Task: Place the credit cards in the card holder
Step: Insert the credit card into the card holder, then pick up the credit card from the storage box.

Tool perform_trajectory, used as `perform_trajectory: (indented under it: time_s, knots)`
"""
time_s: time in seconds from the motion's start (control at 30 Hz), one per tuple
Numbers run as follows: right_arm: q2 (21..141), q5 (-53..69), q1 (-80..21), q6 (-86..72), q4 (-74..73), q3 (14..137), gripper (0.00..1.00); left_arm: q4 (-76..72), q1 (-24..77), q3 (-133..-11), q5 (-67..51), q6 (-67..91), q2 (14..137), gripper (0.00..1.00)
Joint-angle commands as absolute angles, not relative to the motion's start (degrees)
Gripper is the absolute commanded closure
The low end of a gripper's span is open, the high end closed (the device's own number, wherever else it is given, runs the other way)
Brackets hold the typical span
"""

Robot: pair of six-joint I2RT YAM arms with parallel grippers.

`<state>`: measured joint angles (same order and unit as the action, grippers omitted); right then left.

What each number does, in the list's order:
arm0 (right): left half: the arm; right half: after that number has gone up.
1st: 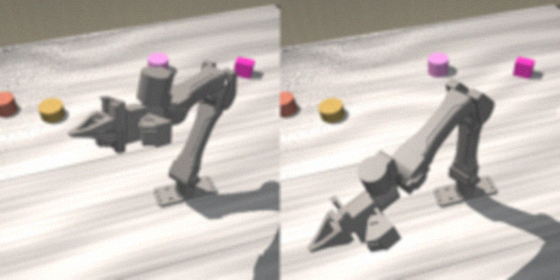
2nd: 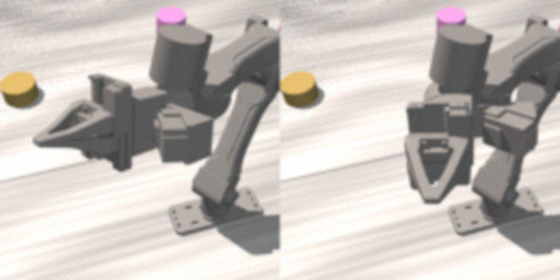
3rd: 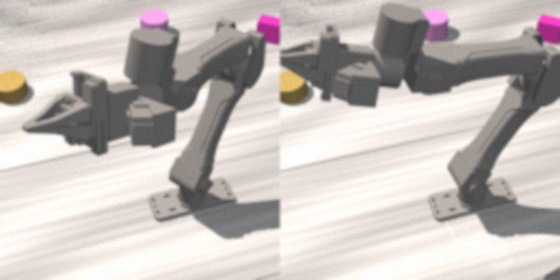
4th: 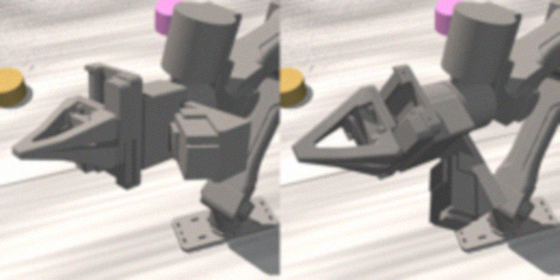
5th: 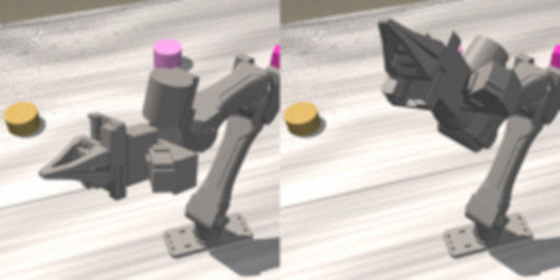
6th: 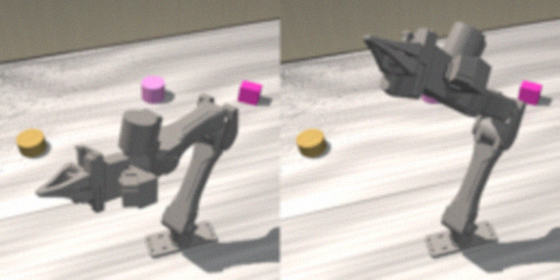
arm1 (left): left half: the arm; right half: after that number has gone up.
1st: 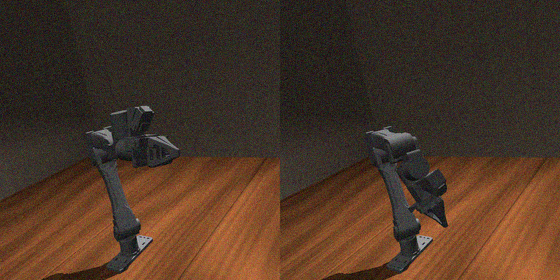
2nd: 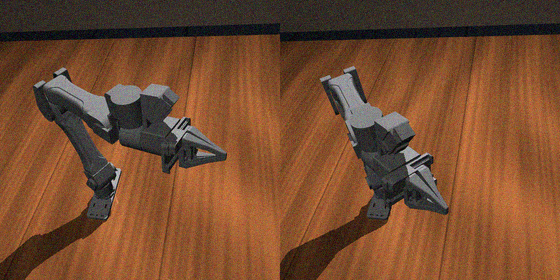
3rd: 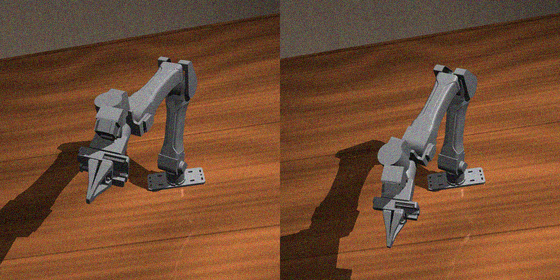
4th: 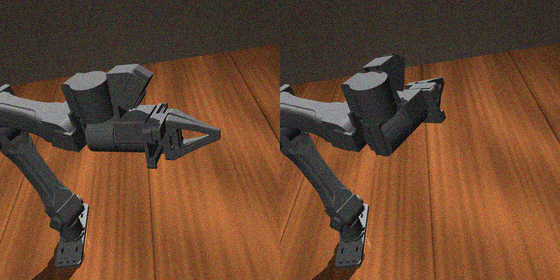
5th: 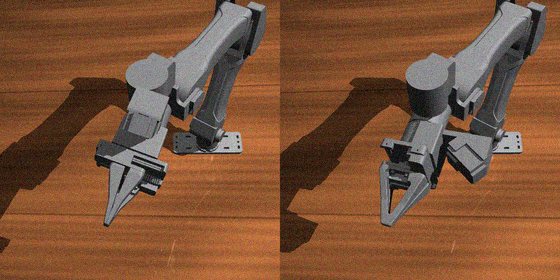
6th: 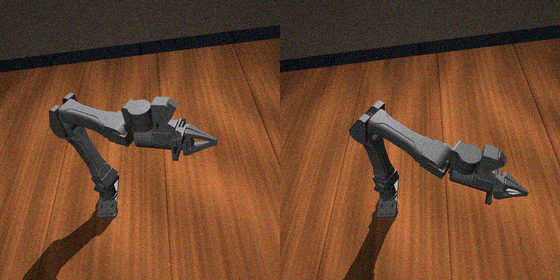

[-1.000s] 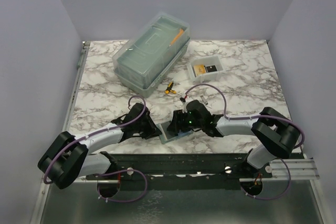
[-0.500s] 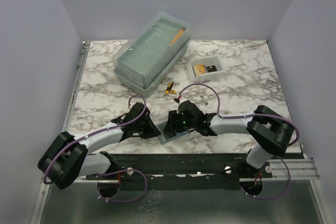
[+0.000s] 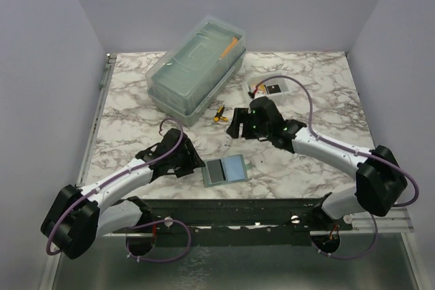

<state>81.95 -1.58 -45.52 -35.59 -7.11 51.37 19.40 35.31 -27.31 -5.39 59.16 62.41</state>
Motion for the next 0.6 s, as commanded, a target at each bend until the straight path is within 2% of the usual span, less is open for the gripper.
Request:
perform_trajectory:
  time_s: [0.0,0.17,0.37,0.5,0.57]
  knots:
    - [84.7,-9.4,-37.9,-28.1,-18.3,59.8,0.23,22.3,35.2,-31.4,-4.6,53.9,60.4,0.39]
    - [93.0,-13.3,-29.7,-21.1,-22.4,73.1,0.12,22.4,35.2,-39.7,-13.6,43.8,63.7,0.3]
    - [107.3,-5.8,-22.1,-15.5,-26.0,90.6,0.02,23.2,35.4,-47.5,-20.3,33.8,66.1,0.22]
    - [116.1,-4.8,-20.5,-13.4,-30.0,101.1,0.01,25.2,35.5,-51.1,-20.6,28.8,69.2,0.21]
    - [119.5,-4.7,-19.6,-12.5,-31.5,104.7,0.06,25.5,35.5,-51.6,-20.7,27.6,70.4,0.21]
